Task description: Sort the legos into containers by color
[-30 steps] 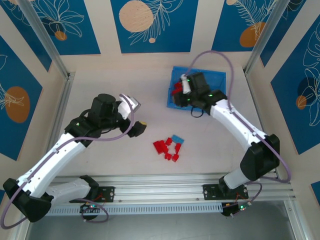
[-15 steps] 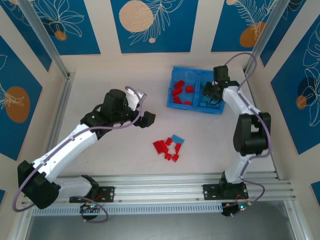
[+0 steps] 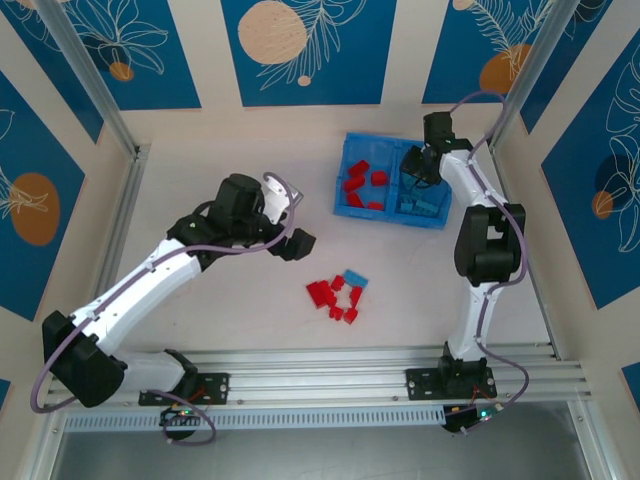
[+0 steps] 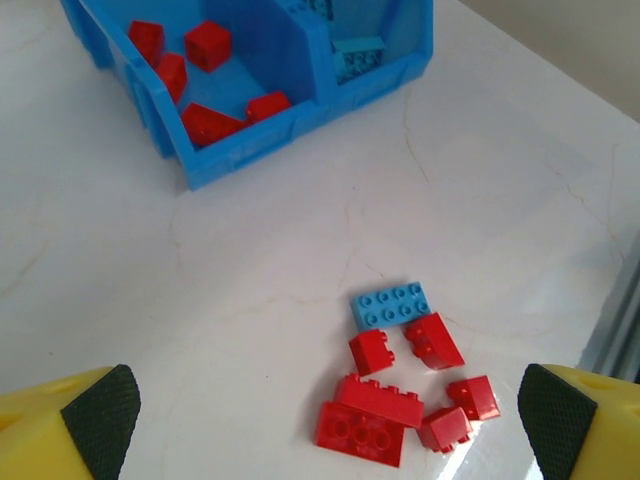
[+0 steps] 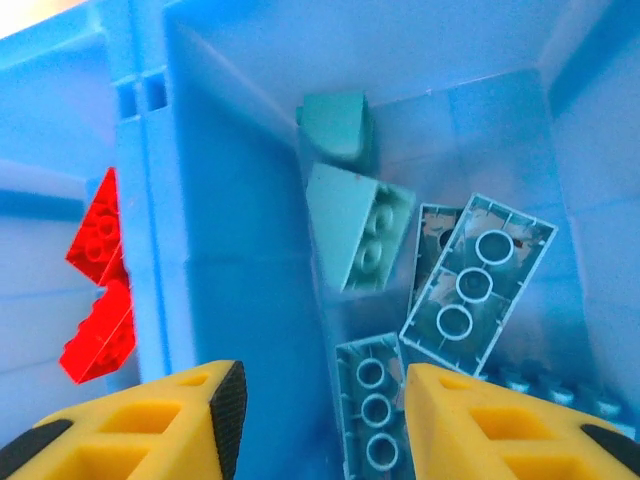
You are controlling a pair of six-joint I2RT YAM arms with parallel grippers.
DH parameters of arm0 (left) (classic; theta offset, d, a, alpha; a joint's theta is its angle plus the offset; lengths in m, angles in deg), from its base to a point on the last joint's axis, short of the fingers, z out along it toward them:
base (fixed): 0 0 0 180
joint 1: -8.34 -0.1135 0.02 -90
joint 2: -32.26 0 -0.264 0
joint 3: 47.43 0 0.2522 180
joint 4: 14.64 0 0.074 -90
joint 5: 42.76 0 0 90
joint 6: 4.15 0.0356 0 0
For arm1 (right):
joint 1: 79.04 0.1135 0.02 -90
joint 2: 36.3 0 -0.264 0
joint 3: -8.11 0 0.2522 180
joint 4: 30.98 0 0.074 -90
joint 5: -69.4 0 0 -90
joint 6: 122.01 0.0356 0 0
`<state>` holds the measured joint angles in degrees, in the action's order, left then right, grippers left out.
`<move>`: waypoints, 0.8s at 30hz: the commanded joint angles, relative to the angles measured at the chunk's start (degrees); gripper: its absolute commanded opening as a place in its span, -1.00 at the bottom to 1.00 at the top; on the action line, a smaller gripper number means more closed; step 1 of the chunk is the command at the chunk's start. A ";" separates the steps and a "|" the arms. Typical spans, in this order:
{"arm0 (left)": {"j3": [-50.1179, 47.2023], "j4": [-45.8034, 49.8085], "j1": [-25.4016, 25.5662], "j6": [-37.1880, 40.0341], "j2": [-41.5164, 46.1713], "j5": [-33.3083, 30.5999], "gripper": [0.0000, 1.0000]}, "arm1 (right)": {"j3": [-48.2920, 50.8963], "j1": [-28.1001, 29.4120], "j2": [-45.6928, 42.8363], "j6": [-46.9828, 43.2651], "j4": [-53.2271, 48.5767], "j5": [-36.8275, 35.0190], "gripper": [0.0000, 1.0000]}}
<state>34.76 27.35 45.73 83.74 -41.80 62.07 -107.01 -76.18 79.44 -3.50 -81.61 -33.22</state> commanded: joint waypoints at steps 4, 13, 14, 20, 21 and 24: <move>-2.30 2.79 4.44 -9.09 -3.32 -1.99 1.00 | 9.89 -0.24 -14.80 1.33 -2.00 6.14 -0.05; -8.97 3.99 4.93 -37.58 -11.19 -7.33 0.78 | 28.39 4.79 -38.63 12.03 -10.27 13.09 0.51; -9.18 3.71 4.92 -39.06 -12.22 -6.31 0.73 | 29.50 5.62 -40.35 12.60 -11.76 13.79 0.60; -9.23 2.72 5.64 -40.76 -17.88 -0.35 0.63 | 33.07 12.25 -45.70 9.43 -18.47 11.81 0.84; -9.12 2.75 5.70 -40.55 -18.78 0.37 0.62 | 33.39 12.84 -46.26 9.16 -19.03 11.57 0.84; -9.01 2.36 5.92 -40.08 -21.21 0.68 0.53 | 34.21 13.10 -47.64 9.01 -19.91 11.14 0.84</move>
<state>25.64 29.93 50.91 45.18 -61.19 60.17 -73.66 -63.18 33.81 5.90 -98.11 -21.85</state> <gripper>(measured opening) 0.775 0.920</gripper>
